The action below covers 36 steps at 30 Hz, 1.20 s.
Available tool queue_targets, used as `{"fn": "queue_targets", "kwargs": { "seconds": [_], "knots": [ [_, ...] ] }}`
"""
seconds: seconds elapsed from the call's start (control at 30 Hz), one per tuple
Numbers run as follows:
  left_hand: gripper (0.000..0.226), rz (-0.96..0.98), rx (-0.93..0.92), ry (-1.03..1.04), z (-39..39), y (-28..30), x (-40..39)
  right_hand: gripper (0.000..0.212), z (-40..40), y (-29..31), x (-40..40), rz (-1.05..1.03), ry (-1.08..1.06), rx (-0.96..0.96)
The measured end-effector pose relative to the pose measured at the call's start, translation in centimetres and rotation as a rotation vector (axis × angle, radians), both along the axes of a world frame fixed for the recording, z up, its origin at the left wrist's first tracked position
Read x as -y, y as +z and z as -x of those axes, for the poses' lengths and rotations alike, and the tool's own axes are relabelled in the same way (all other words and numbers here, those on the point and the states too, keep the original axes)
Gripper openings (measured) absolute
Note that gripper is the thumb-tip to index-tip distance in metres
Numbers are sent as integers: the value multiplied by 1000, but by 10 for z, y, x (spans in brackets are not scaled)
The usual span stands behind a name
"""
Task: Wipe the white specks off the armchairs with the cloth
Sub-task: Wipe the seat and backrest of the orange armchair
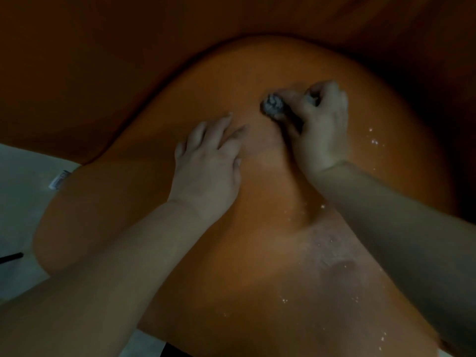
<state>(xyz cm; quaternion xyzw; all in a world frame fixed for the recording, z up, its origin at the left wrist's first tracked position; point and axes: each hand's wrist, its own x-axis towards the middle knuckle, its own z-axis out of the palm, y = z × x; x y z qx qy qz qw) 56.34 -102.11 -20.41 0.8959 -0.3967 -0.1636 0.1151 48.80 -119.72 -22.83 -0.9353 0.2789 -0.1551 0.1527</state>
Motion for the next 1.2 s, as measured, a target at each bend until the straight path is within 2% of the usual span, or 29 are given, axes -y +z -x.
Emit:
{"fn": "queue_targets", "kwargs": {
  "seconds": [0.17,0.27,0.4,0.5,0.63,0.73,0.8,0.9,1.0,1.1,1.2],
  "knots": [
    [52,-3,-4,-15,4,2,10,32,24,-1,-23,-105,-223,27],
    [53,10,0,-53,8,2,15,28,52,0,-42,-99,-111,18],
    [53,24,16,-76,14,-1,20,31,32,-1,-1,0,17,6],
    [53,23,24,-65,18,-2,23,32,15,-1,24,-36,-94,32],
    [54,-20,5,-74,25,1,30,32,48,0,-8,-101,-253,71],
    [56,-14,13,-136,34,3,37,28,77,3,-23,-96,-97,10],
    [57,-4,22,-161,41,2,41,28,76,3,1,-42,-26,-15],
    [56,11,36,-160,47,0,47,29,66,3,37,-25,-180,18],
    [57,6,42,-116,51,-1,53,30,76,1,18,-75,-328,57],
    [56,23,58,-93,54,-3,55,31,96,1,-21,-100,-255,54],
    [56,31,54,-94,55,-6,57,30,96,3,1,-76,-140,9]
  ]
}}
